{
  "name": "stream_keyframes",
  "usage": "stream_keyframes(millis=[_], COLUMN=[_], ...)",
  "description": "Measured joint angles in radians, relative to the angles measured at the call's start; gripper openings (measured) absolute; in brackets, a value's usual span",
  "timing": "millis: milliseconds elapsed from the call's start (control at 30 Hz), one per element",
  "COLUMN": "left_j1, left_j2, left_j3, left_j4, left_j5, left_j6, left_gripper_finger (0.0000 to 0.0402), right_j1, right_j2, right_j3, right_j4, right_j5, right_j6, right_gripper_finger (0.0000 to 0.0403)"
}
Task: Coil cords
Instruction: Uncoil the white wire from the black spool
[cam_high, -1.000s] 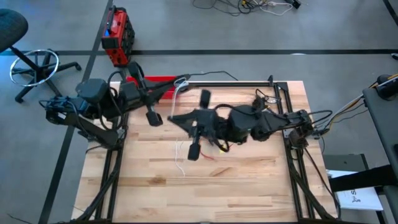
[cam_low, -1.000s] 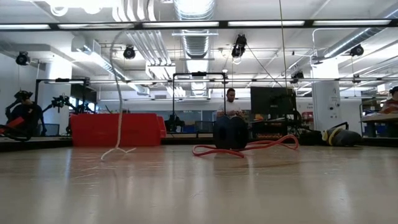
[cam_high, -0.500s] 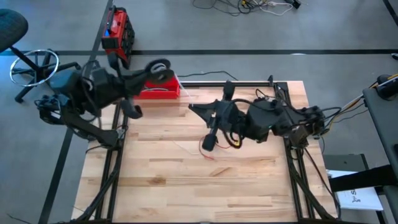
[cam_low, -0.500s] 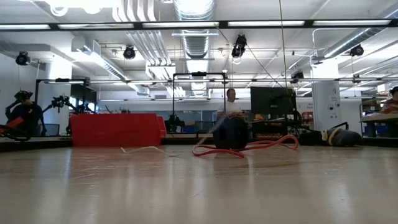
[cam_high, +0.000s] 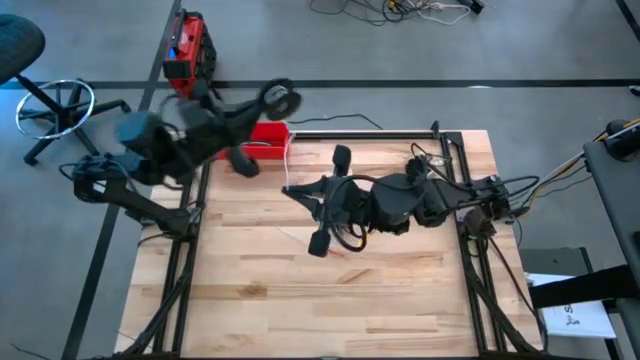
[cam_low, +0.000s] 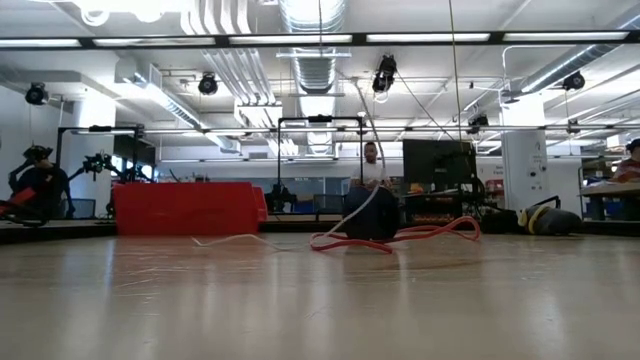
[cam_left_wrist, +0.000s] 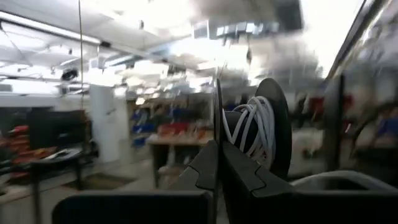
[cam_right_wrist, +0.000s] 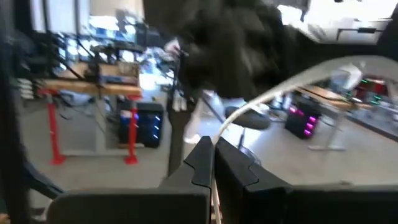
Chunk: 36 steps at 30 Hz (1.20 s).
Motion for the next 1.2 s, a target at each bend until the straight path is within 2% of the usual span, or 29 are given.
stream_keyframes(millis=[67, 267, 367, 500, 600, 700, 833, 933, 1067, 1200], left_j1=[0.029, 0.081, 0.083, 0.083, 0.083, 0.081, 0.081, 0.080, 0.081, 0.080], left_j2=[0.025, 0.064, 0.067, 0.024, -0.040, -0.120, -0.239, -0.309, -0.364, -0.390], left_j3=[0.000, -0.006, -0.040, -0.119, -0.203, -0.301, -0.404, -0.455, -0.464, -0.455], left_j4=[-0.044, -0.289, -0.340, -0.343, -0.357, -0.362, -0.288, -0.191, -0.125, -0.124], left_j5=[-0.002, -0.002, -0.002, -0.001, -0.002, 0.023, 0.178, 0.290, 0.314, 0.296], left_j6=[0.000, -0.042, -0.038, -0.036, -0.045, -0.104, -0.204, -0.248, -0.264, -0.257], left_gripper_finger=[0.0000, 0.0000, 0.0000, 0.0000, 0.0000, 0.0000, 0.0000, 0.0000, 0.0000, 0.0000], right_j1=[0.001, 0.010, 0.010, 0.013, 0.012, 0.002, -0.012, -0.022, -0.026, -0.026], right_j2=[0.002, -0.022, -0.052, -0.099, -0.129, -0.148, -0.129, -0.090, -0.031, 0.043], right_j3=[0.000, 0.002, 0.002, 0.003, 0.003, 0.003, -0.015, -0.070, -0.202, -0.312], right_j4=[0.039, 0.058, 0.052, -0.034, -0.172, -0.381, -0.717, -0.883, -0.859, -0.645], right_j5=[-0.041, -0.034, -0.030, 0.100, 0.204, 0.231, 0.232, 0.231, 0.223, 0.109], right_j6=[0.000, -0.039, -0.062, -0.071, -0.040, 0.098, 0.367, 0.534, 0.630, 0.571], right_gripper_finger=[0.0000, 0.0000, 0.0000, 0.0000, 0.0000, 0.0000, 0.0000, 0.0000, 0.0000, 0.0000])
